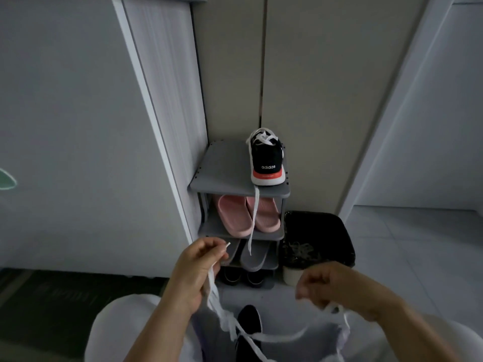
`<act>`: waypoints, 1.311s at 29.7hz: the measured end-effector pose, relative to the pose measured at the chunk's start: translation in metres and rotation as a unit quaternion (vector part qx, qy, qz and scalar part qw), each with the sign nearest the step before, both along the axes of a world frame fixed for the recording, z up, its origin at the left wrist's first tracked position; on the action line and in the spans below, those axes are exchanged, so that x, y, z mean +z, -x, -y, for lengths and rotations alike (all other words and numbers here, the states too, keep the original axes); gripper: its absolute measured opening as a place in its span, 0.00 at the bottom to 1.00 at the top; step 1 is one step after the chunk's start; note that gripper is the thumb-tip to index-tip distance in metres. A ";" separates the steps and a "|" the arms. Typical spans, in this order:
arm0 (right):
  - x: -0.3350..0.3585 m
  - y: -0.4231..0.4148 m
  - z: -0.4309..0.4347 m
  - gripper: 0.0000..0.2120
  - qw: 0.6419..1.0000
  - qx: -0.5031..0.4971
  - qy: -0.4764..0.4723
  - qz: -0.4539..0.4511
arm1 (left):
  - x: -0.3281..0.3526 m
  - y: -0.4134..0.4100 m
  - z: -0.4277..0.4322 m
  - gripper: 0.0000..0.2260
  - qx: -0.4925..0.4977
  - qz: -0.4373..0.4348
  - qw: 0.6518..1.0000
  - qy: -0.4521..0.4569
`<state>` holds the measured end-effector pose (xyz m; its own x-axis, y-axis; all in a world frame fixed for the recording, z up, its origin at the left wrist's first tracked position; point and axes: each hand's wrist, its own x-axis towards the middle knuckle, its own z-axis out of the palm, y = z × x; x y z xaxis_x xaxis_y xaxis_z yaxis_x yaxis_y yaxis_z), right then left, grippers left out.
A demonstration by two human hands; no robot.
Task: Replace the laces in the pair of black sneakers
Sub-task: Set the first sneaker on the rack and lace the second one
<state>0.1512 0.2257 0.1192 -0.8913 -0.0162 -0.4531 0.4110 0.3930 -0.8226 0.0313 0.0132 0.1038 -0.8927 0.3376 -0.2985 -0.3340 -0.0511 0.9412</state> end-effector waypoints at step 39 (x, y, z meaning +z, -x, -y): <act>-0.062 0.009 -0.106 0.15 0.845 -0.442 0.135 -0.269 | -0.300 -0.017 -0.015 0.09 -0.341 -0.012 0.768 0.542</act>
<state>0.1420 0.3320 0.0576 -0.6844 0.7261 -0.0657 -0.0155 -0.1045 -0.9944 0.0485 0.0278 -0.1957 -0.6276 0.2943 -0.7208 0.0826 0.9457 0.3143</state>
